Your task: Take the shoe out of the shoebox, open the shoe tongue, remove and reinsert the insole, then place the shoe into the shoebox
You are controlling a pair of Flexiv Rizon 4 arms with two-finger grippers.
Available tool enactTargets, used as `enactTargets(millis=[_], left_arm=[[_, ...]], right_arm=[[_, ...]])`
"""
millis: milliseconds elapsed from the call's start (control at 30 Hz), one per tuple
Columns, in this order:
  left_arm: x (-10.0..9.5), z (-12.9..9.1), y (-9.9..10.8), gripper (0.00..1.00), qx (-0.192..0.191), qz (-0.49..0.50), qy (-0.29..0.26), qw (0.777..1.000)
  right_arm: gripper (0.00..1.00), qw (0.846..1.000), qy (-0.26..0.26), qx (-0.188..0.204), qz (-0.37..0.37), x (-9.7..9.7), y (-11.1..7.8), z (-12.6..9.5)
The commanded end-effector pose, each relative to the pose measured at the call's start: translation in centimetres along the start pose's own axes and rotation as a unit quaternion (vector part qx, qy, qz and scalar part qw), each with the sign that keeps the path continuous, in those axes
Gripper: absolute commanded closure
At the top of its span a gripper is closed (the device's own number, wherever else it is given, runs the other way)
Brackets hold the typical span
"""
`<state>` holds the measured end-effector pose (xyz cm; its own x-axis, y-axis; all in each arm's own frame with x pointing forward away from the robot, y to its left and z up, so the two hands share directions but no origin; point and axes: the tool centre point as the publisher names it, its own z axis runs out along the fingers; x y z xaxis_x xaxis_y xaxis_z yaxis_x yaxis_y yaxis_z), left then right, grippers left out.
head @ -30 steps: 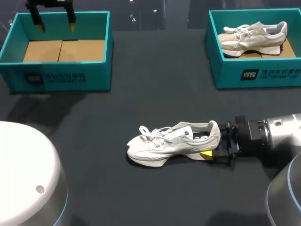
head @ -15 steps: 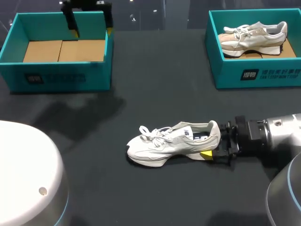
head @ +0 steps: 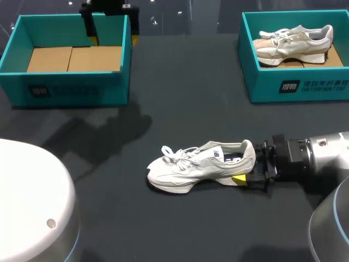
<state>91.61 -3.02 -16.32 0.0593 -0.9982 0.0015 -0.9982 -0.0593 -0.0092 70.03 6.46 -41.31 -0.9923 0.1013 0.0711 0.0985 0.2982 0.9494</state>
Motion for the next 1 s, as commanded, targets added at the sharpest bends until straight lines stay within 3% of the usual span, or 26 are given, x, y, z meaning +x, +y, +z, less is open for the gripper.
enactTargets(millis=[33,100,267,567,800,1000], left_arm=[[2.7,0.3,4.4,0.00,0.010,-0.004,0.005,1.000],[4.6,0.7,6.5,0.00,0.028,0.009,-0.006,1.000],[8.8,0.8,10.5,0.00,0.026,0.035,0.015,0.999],[14.5,2.7,14.9,0.00,0.019,0.056,0.012,0.998],[18.4,5.5,17.7,0.00,-0.028,0.056,0.019,0.998],[18.8,5.8,18.0,0.00,-0.043,0.062,0.016,0.997]], right_arm=[[1.00,1.000,0.001,0.002,0.001,0.1,0.0,0.0],[1.00,1.000,0.001,0.002,0.001,0.1,0.0,0.0],[1.00,1.000,0.001,0.002,0.001,0.1,0.0,0.0],[1.00,1.000,0.001,0.002,0.001,0.1,0.0,0.0],[1.00,1.000,0.001,0.002,0.001,0.1,0.0,0.0],[1.00,1.000,0.001,0.002,0.001,0.1,0.0,0.0]])
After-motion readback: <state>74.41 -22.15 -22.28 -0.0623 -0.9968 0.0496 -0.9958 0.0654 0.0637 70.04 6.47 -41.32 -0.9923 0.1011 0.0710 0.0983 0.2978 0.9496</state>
